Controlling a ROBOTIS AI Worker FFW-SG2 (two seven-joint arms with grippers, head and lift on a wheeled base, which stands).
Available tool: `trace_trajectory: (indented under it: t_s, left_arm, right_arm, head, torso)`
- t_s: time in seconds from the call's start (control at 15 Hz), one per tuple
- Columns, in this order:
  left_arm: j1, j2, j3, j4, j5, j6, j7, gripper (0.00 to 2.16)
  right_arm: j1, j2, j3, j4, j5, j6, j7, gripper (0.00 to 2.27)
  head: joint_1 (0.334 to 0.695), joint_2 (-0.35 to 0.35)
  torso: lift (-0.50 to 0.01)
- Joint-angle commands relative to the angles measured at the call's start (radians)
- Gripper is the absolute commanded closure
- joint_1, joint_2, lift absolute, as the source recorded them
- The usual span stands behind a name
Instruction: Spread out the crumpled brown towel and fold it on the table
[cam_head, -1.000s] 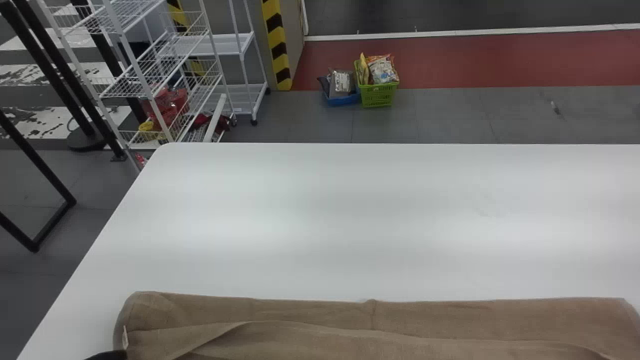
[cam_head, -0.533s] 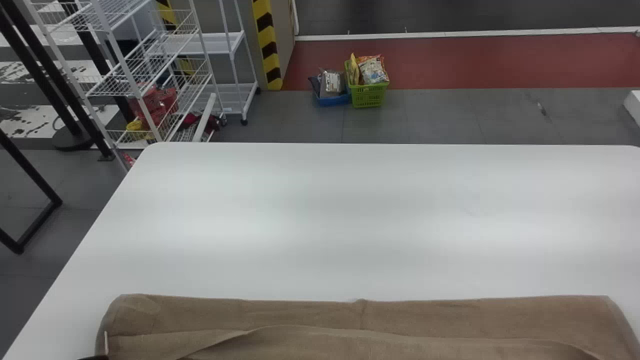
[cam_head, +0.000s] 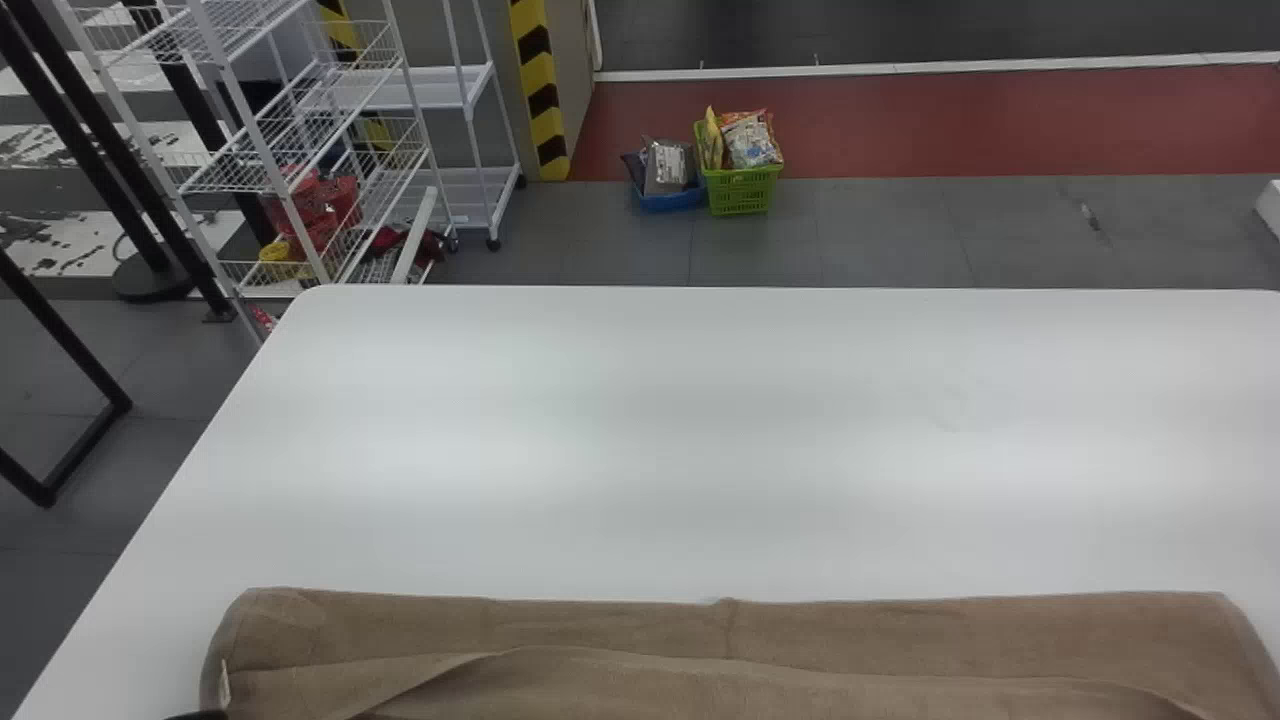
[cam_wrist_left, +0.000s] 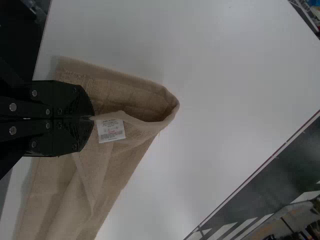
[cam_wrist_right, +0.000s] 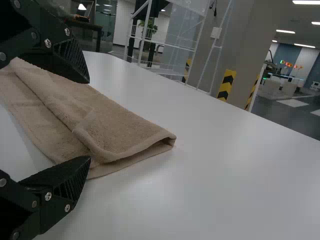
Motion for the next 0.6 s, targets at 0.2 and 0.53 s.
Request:
trace_trajectory:
  t_s: [0.2,0.53]
  left_arm:
    - [0.000,0.003,0.009,0.000,0.000,0.004,-0.002,1.54]
    - [0.000,0.006,0.015,0.000,0.001,0.004,-0.002,1.54]
  right_arm:
    - [-0.017,0.004,0.028,0.001,0.016,0.005,-0.012,0.55]
    - [-0.009,0.003,0.023,0.001,0.019,0.005,-0.007,1.39]
  head:
    - [0.695,0.146]
    - [0.695,0.158]
  torso:
    - [-0.127]
    - [-0.127]
